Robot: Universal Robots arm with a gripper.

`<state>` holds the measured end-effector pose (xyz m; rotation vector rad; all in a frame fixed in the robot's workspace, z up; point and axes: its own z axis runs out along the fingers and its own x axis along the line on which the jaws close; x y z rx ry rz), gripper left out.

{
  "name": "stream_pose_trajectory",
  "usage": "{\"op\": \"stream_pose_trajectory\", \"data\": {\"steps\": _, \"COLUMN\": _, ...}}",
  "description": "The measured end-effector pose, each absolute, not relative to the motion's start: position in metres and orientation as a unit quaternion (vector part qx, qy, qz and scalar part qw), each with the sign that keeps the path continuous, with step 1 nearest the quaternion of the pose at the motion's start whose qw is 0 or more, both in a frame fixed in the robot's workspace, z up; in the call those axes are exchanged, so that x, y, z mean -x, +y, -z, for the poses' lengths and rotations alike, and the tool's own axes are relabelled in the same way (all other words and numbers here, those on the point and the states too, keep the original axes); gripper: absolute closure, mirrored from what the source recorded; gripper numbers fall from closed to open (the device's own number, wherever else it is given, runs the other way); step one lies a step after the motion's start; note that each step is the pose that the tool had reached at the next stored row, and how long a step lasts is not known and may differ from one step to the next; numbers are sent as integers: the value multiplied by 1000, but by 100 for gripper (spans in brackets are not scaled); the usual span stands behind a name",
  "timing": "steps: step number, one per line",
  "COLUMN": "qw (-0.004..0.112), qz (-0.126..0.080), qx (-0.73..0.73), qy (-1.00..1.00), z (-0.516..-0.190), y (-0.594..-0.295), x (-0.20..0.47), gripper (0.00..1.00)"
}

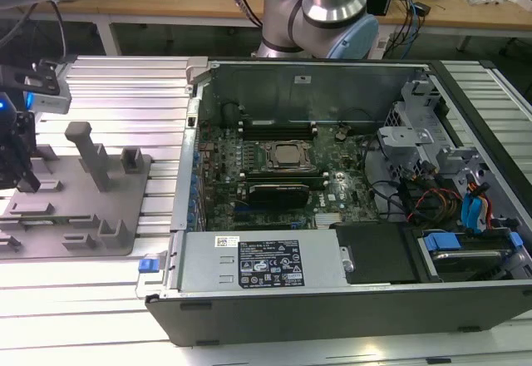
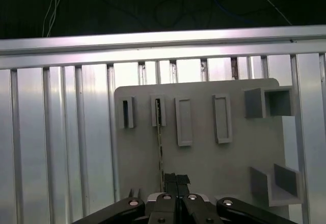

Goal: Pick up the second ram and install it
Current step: 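Pick up the second ram and move it above second insertion slot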

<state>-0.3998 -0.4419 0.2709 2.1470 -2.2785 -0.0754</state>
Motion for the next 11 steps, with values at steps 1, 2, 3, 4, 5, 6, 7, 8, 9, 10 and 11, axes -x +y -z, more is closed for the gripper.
{"op": "stream_pose_trajectory", "data": {"steps": 1, "qw": 5, "qz": 24, "qx": -686, "qy": -728, "z": -269, "y": -442, "x": 400, "gripper": 92}}
{"op": "stream_pose_trajectory", "data": {"steps": 2, "qw": 5, "qz": 24, "qx": -686, "qy": -728, "z": -268, "y": -442, "x": 400, "gripper": 92}}
{"op": "stream_pose_trajectory", "data": {"steps": 3, "qw": 5, "qz": 24, "qx": -686, "qy": -728, "z": -265, "y": -443, "x": 400, "gripper": 92}}
{"op": "stream_pose_trajectory", "data": {"steps": 4, "qw": 5, "qz": 24, "qx": -686, "qy": -728, "z": -263, "y": -443, "x": 400, "gripper": 92}}
{"op": "stream_pose_trajectory", "data": {"steps": 5, "qw": 5, "qz": 24, "qx": -686, "qy": -728, "z": -261, "y": -443, "x": 400, "gripper": 92}}
{"op": "stream_pose_trajectory", "data": {"steps": 6, "qw": 5, "qz": 24, "qx": -686, "qy": -728, "z": -259, "y": -443, "x": 400, "gripper": 92}}
{"op": "stream_pose_trajectory", "data": {"steps": 7, "qw": 5, "qz": 24, "qx": -686, "qy": -728, "z": -258, "y": -443, "x": 400, "gripper": 92}}
{"op": "stream_pose_trajectory", "data": {"steps": 8, "qw": 5, "qz": 24, "qx": -686, "qy": -728, "z": -257, "y": -443, "x": 400, "gripper": 92}}
{"op": "stream_pose_trajectory", "data": {"steps": 9, "qw": 5, "qz": 24, "qx": -686, "qy": -728, "z": -256, "y": -443, "x": 402, "gripper": 92}}
{"op": "stream_pose_trajectory", "data": {"steps": 10, "qw": 5, "qz": 24, "qx": -686, "qy": -728, "z": -252, "y": -443, "x": 404, "gripper": 92}}
{"op": "stream_pose_trajectory", "data": {"steps": 11, "qw": 5, "qz": 24, "qx": -686, "qy": -728, "z": -250, "y": -443, "x": 405, "gripper": 92}}
